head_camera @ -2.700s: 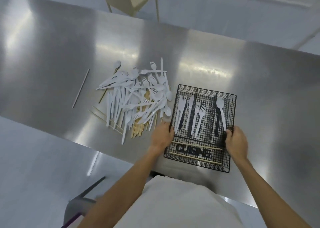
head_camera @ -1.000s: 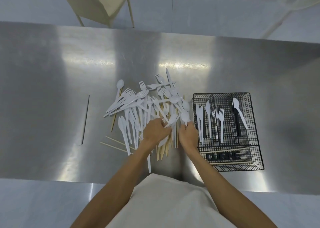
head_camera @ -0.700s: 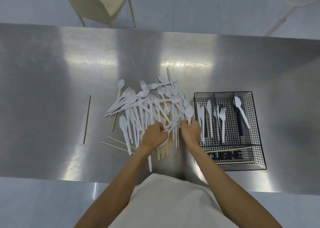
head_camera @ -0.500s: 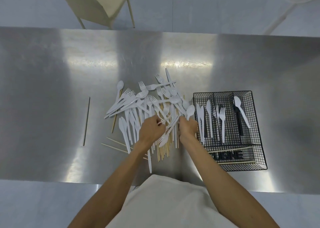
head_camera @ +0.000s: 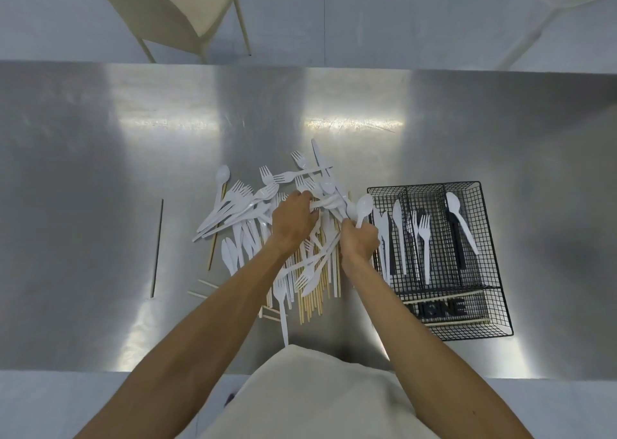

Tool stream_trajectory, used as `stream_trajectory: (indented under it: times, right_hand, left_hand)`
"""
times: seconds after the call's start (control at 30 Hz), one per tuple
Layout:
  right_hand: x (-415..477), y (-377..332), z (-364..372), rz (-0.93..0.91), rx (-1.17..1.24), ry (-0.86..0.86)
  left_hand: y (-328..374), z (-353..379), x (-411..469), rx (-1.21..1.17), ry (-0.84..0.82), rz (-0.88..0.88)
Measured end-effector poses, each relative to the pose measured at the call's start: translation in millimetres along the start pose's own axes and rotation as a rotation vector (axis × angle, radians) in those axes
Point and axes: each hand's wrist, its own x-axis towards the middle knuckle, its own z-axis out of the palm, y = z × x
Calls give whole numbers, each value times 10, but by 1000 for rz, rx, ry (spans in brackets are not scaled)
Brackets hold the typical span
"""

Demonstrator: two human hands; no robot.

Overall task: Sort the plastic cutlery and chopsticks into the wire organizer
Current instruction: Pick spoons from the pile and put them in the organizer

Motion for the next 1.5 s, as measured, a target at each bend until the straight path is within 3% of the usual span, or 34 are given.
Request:
stream_trajectory:
  times: [0.13,0.3,0.5,0.6,0.73,1.03,1.23,1.5]
  right_hand:
    - [162,-179,20,-187,-184,-32]
    - [574,-673,21,-724,-662,-126]
    - [1199,-1420,126,-1220,-1343,-443]
    - [1258,-1564,308,-1367,-1476,-642]
    - [1188,-1575,527,-1524,-1626,-770]
    - [1197,-1640,593,-1591,-1637,-840]
    - [1243,-1689,339,-1343,-1431,-746]
    - [1361,-1588,-234,-1179,-1384,-702]
  left_hand:
    - [-12,-9,70,2,-13,25]
    - [-11,-37,76,-12,-11,61]
    - [-130,-106,32,-93,61,146]
    - [-184,-159,-28,-129,123,178]
    - [-282,-188,-123,-191,157,126]
    - [-288,-132,-276,-311,147,28]
    - [-266,-82,-430,-362,113,12]
    - [-80,18,-646,-413,-28,-11]
